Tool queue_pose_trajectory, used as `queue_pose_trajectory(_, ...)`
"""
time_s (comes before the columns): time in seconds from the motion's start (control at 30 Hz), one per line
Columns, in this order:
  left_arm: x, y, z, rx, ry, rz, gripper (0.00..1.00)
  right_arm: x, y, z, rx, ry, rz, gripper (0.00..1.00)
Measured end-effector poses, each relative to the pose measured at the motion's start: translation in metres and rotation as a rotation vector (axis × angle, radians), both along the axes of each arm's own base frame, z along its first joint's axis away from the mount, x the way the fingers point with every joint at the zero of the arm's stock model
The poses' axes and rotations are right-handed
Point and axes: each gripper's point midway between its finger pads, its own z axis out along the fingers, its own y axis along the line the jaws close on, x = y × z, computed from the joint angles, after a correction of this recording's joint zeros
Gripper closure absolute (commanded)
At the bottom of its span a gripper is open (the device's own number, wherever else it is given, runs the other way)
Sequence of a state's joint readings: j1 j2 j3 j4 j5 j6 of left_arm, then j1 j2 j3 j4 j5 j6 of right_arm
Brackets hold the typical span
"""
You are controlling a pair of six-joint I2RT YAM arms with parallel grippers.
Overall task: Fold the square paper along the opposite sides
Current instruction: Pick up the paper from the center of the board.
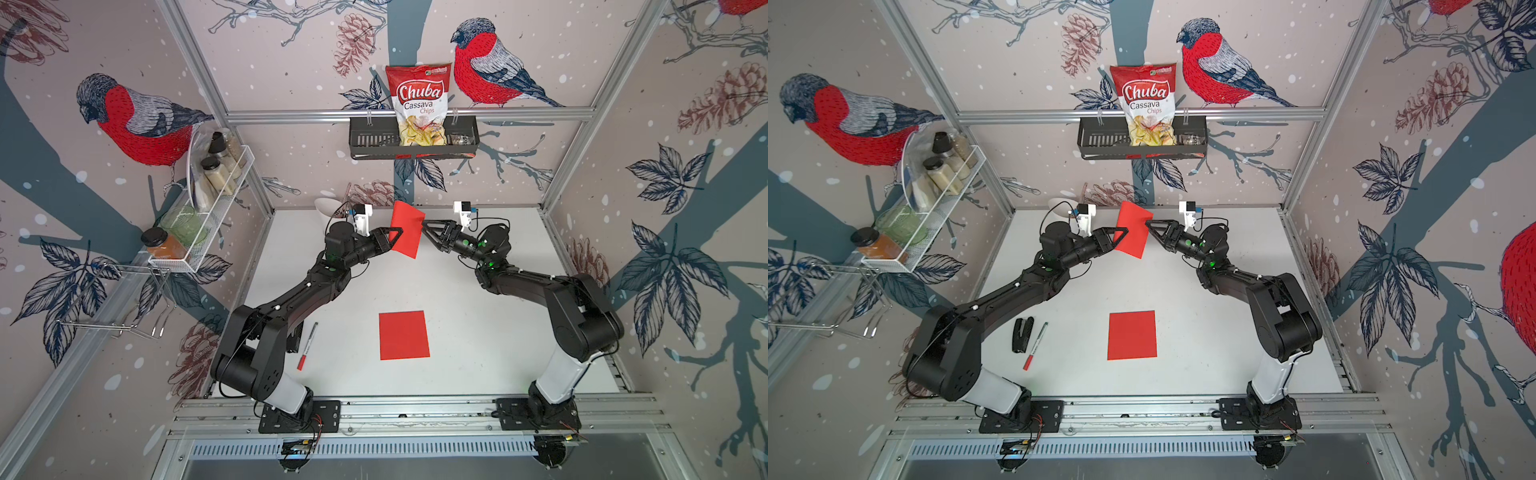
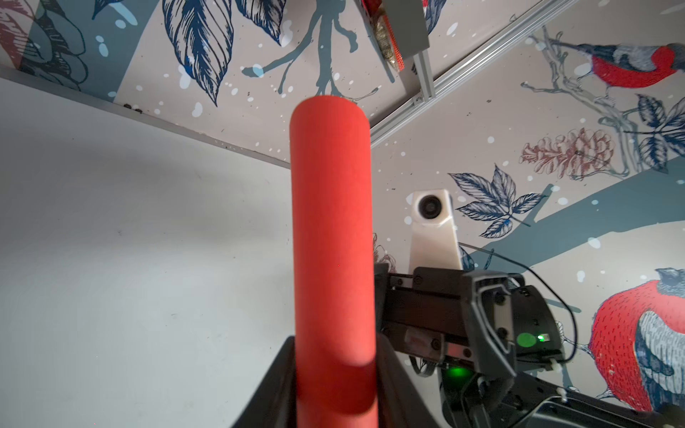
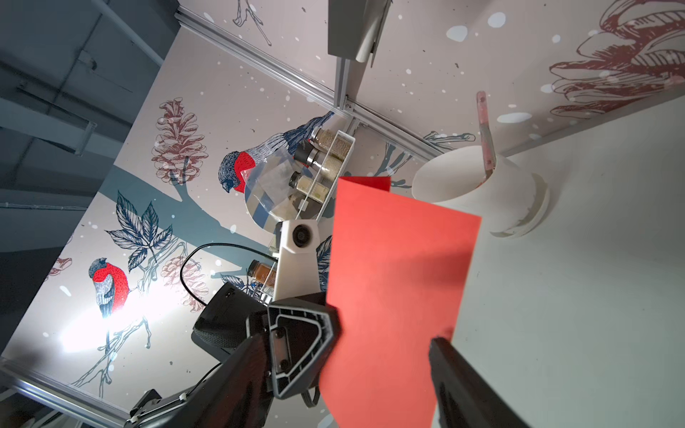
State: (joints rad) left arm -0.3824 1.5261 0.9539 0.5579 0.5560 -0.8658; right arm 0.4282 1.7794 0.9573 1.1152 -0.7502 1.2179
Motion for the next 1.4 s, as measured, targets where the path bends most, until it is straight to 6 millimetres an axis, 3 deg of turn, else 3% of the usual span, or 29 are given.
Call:
queue_pose_trajectory(0.2, -0.007, 0.004, 0.011, -0.032, -0.036, 0.004, 0.65, 0.003, -0.004, 0.000, 0.007, 0.011, -0.008, 0.26)
queue_pose_trajectory(0.33, -0.007, 0.006, 0.012, -0.053, -0.039, 0.007, 0.65, 0.002, 0.005, -0.001, 0.011, 0.004, 0.016, 0.34)
queue_pose_trajectory(0.47, -0.008, 0.005, 0.017, -0.067, -0.051, 0.001, 0.64, -0.001, 0.013, 0.002, 0.033, 0.006, 0.050, 0.54)
queue_pose_trajectory(0.67, -0.009, 0.005, 0.014, -0.065, -0.049, -0.001, 0.64, -0.003, 0.010, 0.010, 0.067, -0.003, 0.056, 0.89)
queue_pose_trajectory(0.77, -0.009, 0.005, 0.014, -0.062, -0.051, 0.001, 0.63, -0.004, 0.010, 0.010, 0.070, 0.000, 0.058, 1.00)
queue_pose_trajectory(0.93, -0.006, 0.007, 0.014, -0.058, -0.055, 0.016, 0.57, -0.005, 0.007, 0.018, 0.073, -0.016, 0.055, 1.00)
queue_pose_trajectory(1.07, -0.003, 0.013, 0.023, -0.053, -0.079, 0.024, 0.35, -0.001, 0.001, 0.036, 0.042, -0.061, 0.049, 1.00)
queue_pose_trajectory(1.23, 0.000, 0.032, 0.050, -0.050, -0.142, 0.007, 0.14, 0.005, -0.002, 0.072, -0.055, -0.192, 0.071, 1.00)
queue_pose_trajectory(1.4, -0.012, 0.027, 0.070, -0.030, -0.195, -0.099, 0.10, -0.004, 0.006, 0.088, -0.175, -0.293, 0.133, 1.00)
